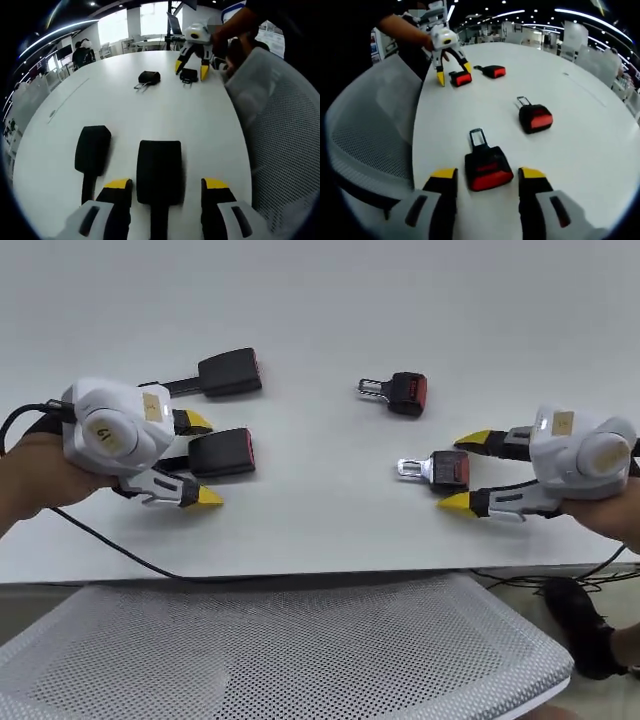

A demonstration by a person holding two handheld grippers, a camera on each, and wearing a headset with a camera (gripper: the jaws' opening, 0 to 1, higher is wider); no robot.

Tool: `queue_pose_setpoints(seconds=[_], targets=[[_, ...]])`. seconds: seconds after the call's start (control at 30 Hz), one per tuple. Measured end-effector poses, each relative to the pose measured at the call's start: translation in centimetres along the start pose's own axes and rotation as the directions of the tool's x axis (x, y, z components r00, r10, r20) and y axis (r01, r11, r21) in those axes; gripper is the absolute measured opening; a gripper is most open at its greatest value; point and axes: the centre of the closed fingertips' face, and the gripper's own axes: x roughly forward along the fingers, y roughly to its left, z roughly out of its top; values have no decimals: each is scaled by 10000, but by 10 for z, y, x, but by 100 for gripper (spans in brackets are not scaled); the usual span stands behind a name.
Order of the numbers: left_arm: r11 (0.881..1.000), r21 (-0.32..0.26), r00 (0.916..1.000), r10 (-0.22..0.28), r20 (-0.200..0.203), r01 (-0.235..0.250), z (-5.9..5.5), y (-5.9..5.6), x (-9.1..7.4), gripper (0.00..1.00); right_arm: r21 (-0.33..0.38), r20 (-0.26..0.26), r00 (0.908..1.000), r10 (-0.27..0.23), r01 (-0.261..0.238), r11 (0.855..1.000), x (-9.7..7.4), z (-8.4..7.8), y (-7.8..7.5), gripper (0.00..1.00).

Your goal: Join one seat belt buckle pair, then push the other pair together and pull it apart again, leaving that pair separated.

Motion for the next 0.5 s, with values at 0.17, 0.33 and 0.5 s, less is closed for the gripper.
queue_pose_setpoints(seconds=[0.17, 0.33, 0.5], targets=[[9995, 249, 9997, -203, -108, 206, 0, 0, 0, 48, -640, -156, 9997, 167, -176, 9978, -2, -3, 0, 45], [9976, 552, 9986, -390, -355, 410, 0, 1, 1, 38, -1055, -189, 9995, 250, -268, 9941, -3, -5, -4, 38], [9949, 823, 9972, -537, -513, 578, -1, 2, 3, 34, -1220, -82, 9993, 363, -370, 9918, -4, -7, -4, 36]])
